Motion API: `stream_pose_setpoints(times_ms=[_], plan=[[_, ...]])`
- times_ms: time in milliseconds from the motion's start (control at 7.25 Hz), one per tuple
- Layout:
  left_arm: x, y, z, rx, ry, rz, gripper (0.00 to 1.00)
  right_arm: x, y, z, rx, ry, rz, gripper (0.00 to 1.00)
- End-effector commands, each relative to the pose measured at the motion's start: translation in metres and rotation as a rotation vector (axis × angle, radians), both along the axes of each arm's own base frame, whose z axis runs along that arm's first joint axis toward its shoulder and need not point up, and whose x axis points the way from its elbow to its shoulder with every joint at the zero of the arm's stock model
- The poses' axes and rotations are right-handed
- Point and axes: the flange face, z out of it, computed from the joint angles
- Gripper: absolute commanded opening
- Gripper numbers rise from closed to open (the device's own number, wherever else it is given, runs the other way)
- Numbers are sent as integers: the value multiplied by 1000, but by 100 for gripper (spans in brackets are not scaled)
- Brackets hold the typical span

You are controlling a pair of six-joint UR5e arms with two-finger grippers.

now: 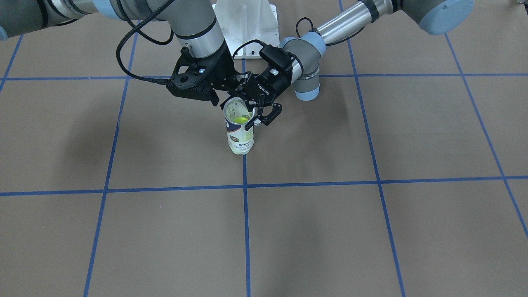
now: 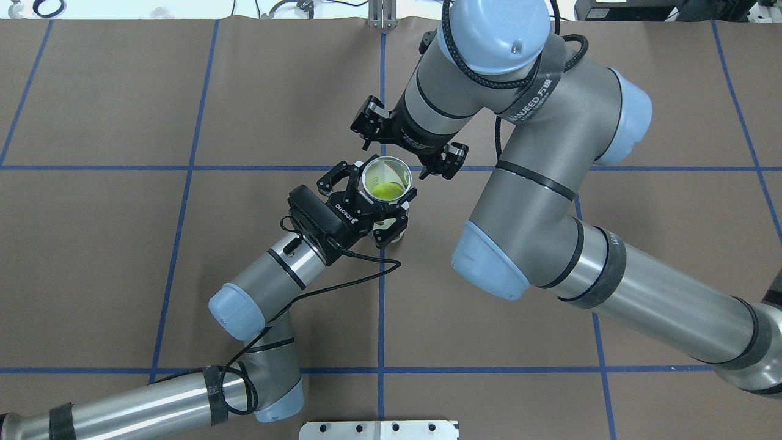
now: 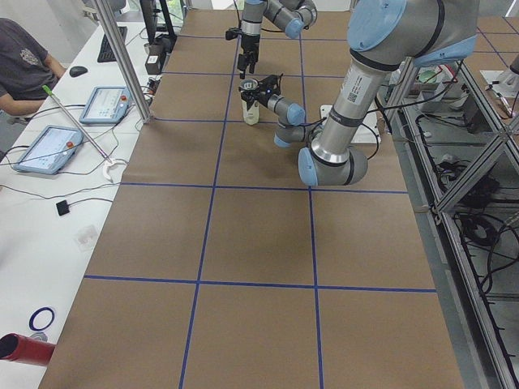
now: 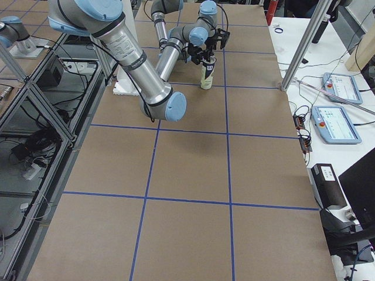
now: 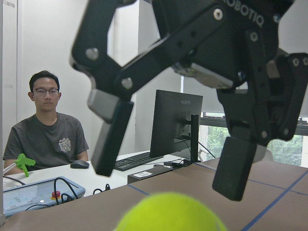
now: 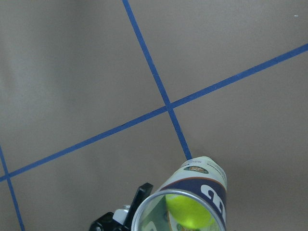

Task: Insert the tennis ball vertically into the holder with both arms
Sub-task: 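Open the right gripper to drop the second ball into the can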

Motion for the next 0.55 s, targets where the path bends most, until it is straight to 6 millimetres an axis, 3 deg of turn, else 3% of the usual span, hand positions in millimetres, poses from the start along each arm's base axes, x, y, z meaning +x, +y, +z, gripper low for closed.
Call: stream_pose_setpoints(times_ms=[0, 276, 414], plan=[[-1, -2, -1, 1, 0, -4, 87, 32, -26, 21, -16, 12, 26, 99], [-5, -4, -4, 3, 9, -9, 87, 73, -49, 61, 27, 54, 3, 99], [-8, -5, -4, 5, 11, -13, 88, 79, -55, 67, 48, 68, -5, 99]])
